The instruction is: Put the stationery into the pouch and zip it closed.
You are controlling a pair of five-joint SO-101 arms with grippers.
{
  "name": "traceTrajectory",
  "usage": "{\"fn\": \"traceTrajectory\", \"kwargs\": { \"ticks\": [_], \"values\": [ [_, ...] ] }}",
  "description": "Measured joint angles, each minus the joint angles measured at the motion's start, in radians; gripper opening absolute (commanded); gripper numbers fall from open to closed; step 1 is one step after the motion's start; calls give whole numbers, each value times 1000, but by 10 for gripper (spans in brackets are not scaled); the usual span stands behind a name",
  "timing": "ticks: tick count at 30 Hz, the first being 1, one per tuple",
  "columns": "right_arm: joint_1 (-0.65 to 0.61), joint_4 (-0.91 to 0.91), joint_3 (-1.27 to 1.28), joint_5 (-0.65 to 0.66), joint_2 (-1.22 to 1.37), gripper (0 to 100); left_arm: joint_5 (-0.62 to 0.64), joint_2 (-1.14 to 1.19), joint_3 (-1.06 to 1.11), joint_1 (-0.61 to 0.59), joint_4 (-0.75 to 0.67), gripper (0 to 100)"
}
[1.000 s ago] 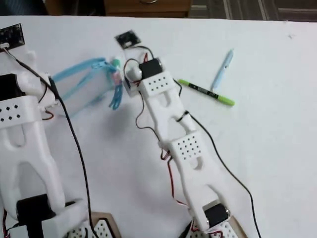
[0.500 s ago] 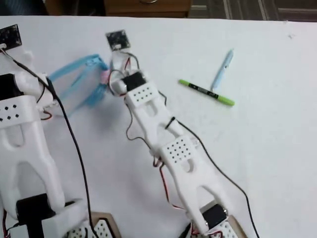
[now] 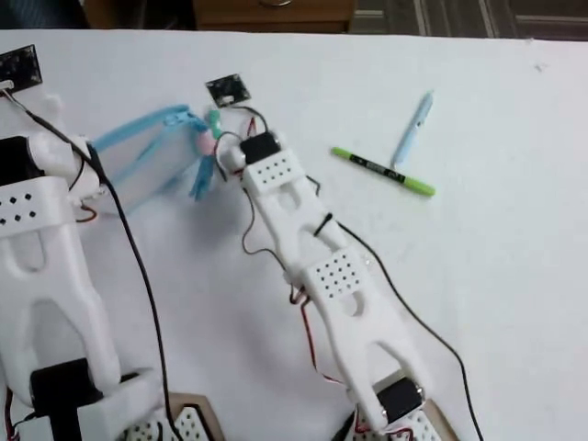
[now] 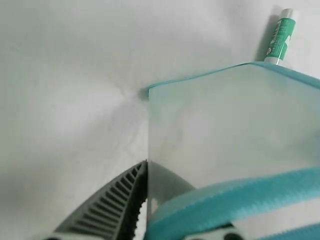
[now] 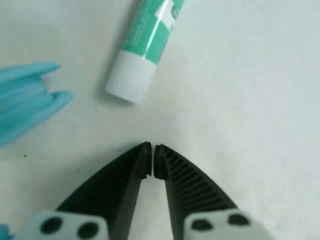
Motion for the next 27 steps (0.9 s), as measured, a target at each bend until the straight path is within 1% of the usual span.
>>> {"fn": "traceTrajectory", "kwargs": {
  "ticks": [3,5,8,10,11,14,15,18,22,27],
  "values": [
    [20,137,-26,11,-35,17,0,0,0,0,0,24],
    [26,219,-35,41,-60,21,0,0,0,0,0,24],
    [35,250,-46,61,-66,39,0,0,0,0,0,24],
    [37,204,-46,44,-66,101,0,0,0,0,0,24],
    [35,169,-46,23,-66,149,0,0,0,0,0,24],
    [32,28,-46,-69,-66,283,0,0,0,0,0,24],
    [32,-17,-46,-98,-66,306,0,0,0,0,0,24],
    [6,-110,-40,-146,-66,303,0,0,0,0,0,24],
    [-38,-183,-40,-161,-64,302,3,0,0,0,0,24],
    [-57,-273,-40,-161,-28,301,5,0,0,-5,0,24]
  ]
}}
